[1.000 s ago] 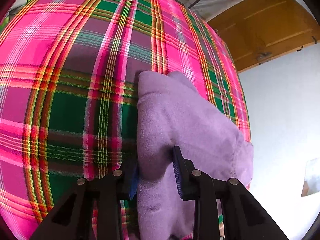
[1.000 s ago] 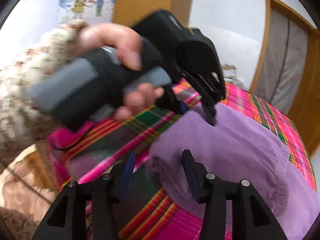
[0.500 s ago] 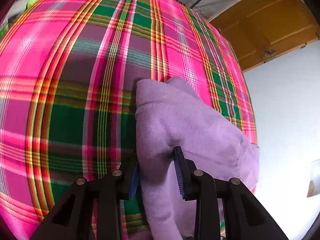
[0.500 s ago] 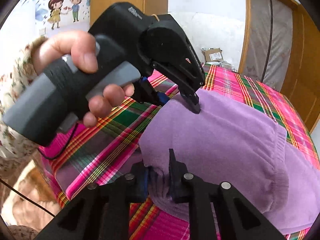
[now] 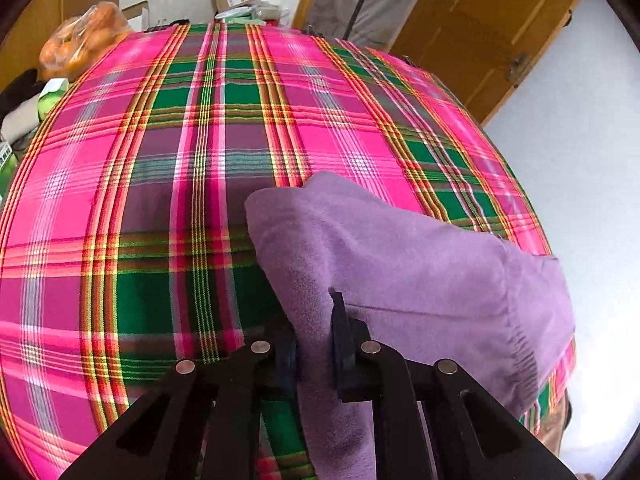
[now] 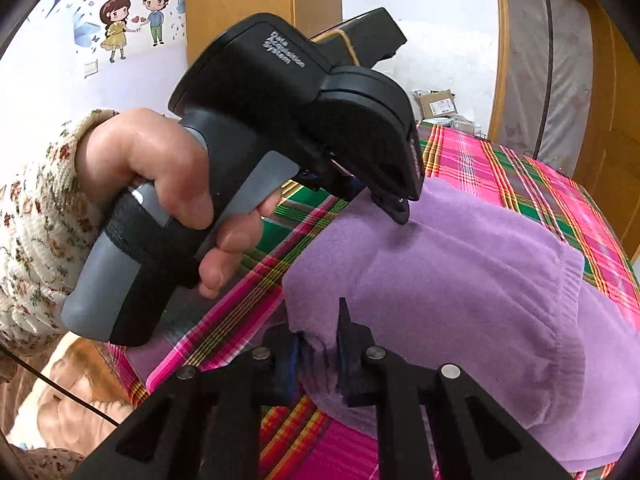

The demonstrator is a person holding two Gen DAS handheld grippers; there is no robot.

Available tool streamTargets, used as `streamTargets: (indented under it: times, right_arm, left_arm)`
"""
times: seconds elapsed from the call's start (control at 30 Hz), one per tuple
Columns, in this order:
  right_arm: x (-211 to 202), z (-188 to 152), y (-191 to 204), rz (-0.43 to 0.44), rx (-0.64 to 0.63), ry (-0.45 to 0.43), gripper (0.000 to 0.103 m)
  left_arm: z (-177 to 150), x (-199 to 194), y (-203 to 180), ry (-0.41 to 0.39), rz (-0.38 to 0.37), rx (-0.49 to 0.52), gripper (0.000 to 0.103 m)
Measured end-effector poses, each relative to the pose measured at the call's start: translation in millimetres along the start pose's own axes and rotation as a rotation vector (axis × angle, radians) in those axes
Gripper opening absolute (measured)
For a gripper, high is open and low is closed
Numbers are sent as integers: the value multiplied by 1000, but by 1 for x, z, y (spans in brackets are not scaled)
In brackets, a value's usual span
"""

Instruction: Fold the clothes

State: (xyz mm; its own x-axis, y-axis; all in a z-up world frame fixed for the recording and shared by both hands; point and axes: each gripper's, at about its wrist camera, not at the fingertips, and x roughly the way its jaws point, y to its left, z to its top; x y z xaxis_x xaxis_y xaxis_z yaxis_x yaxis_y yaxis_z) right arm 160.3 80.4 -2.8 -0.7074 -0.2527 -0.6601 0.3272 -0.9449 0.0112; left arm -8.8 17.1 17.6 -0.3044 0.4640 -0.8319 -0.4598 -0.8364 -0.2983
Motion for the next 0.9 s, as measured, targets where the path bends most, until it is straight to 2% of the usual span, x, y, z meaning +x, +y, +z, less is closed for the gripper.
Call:
streamTargets:
  times: [0.5,0.9]
  right_arm:
    - [-12,0,21,13,-22,-11,15]
    - [-6,15,40,73,-68,-19,15]
  left_arm:
    - [-2,-12,6,-41,20,17,13]
    - [-10,-29,37,-57,56,-20,13]
